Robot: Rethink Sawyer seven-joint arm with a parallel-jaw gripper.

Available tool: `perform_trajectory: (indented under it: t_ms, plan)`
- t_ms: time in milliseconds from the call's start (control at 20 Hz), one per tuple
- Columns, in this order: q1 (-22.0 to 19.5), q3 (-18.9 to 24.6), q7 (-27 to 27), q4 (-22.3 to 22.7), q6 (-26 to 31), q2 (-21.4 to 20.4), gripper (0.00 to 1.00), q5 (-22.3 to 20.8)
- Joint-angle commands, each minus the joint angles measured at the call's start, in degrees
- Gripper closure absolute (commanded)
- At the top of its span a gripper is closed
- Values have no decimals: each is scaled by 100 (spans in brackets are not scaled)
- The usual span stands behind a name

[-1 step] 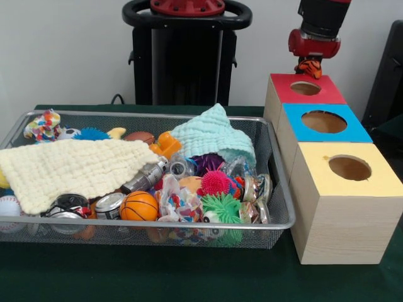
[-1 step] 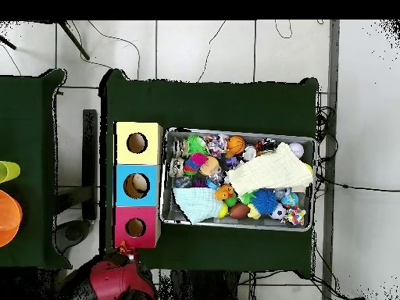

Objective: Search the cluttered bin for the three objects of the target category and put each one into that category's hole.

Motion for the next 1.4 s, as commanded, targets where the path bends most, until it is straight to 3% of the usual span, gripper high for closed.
perform_trajectory:
  t_ms: [50,250,500,600,900,1250,1400]
  plan:
    - [-312,263,989,-330,-283,152,100,115]
    - [-376,312,899,-198,29,-215,100,92]
    - [-332,328,923,-240,158,-274,100,153]
    - [-316,351,905,-127,511,-629,100,191]
    - [-527,593,623,148,2263,-2261,100,341]
    - [-862,790,63,320,2999,-3064,100,604]
    - [-1053,749,-233,336,3011,-3220,100,568]
